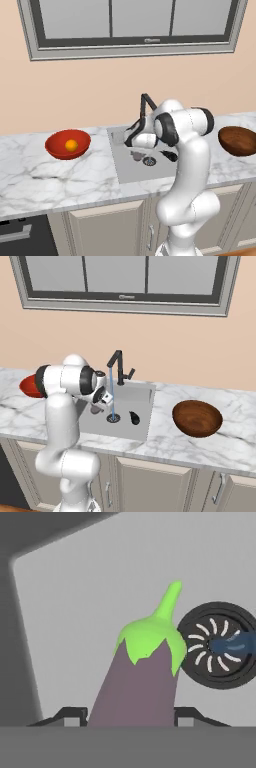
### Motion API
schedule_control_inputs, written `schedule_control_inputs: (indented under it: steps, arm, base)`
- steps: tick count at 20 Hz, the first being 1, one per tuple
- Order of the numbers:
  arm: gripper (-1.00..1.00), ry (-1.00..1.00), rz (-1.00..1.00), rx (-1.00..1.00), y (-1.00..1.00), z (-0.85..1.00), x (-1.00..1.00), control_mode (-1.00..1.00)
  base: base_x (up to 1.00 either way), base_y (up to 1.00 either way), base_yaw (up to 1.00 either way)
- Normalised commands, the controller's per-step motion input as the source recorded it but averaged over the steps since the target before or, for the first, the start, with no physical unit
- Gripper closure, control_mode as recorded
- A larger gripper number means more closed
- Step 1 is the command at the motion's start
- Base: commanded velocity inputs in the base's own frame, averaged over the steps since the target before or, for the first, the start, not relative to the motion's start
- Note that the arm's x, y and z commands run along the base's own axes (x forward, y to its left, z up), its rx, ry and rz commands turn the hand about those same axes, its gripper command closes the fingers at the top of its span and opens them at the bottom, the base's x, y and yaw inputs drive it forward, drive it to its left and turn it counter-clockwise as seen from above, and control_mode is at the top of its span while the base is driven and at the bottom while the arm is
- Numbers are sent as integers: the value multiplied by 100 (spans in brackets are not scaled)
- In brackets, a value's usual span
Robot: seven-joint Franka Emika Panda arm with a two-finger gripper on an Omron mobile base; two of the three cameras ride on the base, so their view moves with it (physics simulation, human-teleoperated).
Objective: Pick the eggplants from the sink and place them in one bowl. Place the orange in the other bowl. Then turn off the sink faucet.
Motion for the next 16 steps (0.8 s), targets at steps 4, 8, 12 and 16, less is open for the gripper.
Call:
schedule_control_inputs:
  steps: [4, 8, 12, 16]
  arm:
    - [100, -32, -7, -6, -15, 100, -65, -100]
    - [100, -11, -17, -13, -2, 100, -41, -100]
    - [100, 4, -19, -10, -19, 100, -23, -100]
    - [100, 9, -13, -2, -51, 100, -29, -100]
  base:
    - [0, 0, 0]
    - [0, 0, 0]
    - [0, 0, 0]
    - [0, 0, 0]
